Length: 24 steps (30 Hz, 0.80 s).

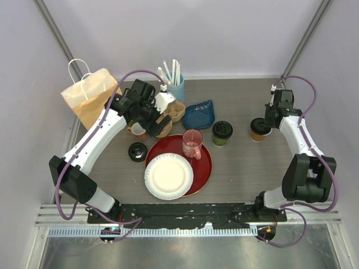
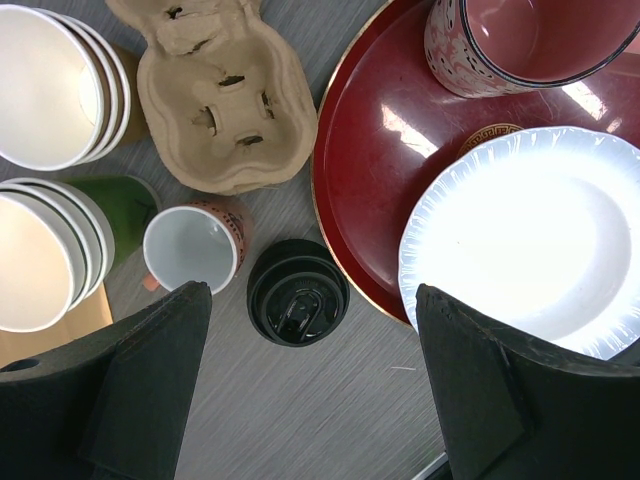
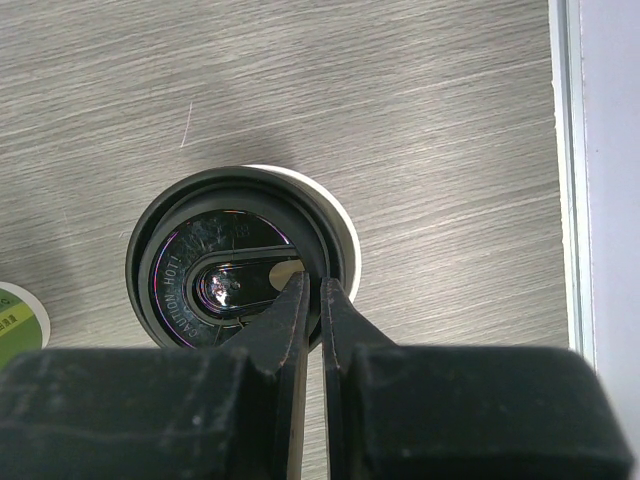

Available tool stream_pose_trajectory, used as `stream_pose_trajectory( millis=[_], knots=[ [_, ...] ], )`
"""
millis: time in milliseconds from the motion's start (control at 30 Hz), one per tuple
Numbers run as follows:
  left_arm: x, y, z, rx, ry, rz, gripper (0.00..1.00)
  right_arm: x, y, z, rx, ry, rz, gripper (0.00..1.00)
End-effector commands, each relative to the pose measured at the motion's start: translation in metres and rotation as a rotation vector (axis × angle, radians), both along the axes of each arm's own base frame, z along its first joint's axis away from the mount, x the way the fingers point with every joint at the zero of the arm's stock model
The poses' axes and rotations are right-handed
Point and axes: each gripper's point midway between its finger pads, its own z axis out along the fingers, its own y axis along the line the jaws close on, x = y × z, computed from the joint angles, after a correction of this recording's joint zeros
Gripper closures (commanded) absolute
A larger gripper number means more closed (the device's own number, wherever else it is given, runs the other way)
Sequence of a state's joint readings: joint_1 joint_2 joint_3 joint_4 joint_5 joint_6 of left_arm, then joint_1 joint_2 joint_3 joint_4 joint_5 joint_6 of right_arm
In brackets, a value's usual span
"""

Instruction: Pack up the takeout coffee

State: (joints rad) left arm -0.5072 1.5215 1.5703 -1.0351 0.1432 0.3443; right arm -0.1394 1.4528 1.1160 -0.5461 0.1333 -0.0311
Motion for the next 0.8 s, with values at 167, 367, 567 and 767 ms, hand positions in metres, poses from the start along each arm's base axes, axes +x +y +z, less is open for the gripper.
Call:
stream_pose_trajectory(
  millis=[167,367,567,767],
  knots=[
    [0.003,-0.003,0.017,-0.042,-0.054,-0.013,0.13,0.003,-0.014,0.022,-0.051,-0.062,-0.048,0.99],
    [0.004,-0.003,0.019,-0.041,-0.057,-0.016,0.13,0.003,-0.015,0.014,-0.026,-0.046,-0.047,0.99],
    [0.003,-0.003,0.019,-0.039,-0.055,-0.020,0.12,0.005,-0.012,0.007,-0.006,-0.035,-0.035,0.99],
    [0.003,-0.003,0.018,-0.036,-0.052,-0.024,0.12,0.003,-0.010,0.000,0.003,-0.016,-0.032,0.99]
  ],
)
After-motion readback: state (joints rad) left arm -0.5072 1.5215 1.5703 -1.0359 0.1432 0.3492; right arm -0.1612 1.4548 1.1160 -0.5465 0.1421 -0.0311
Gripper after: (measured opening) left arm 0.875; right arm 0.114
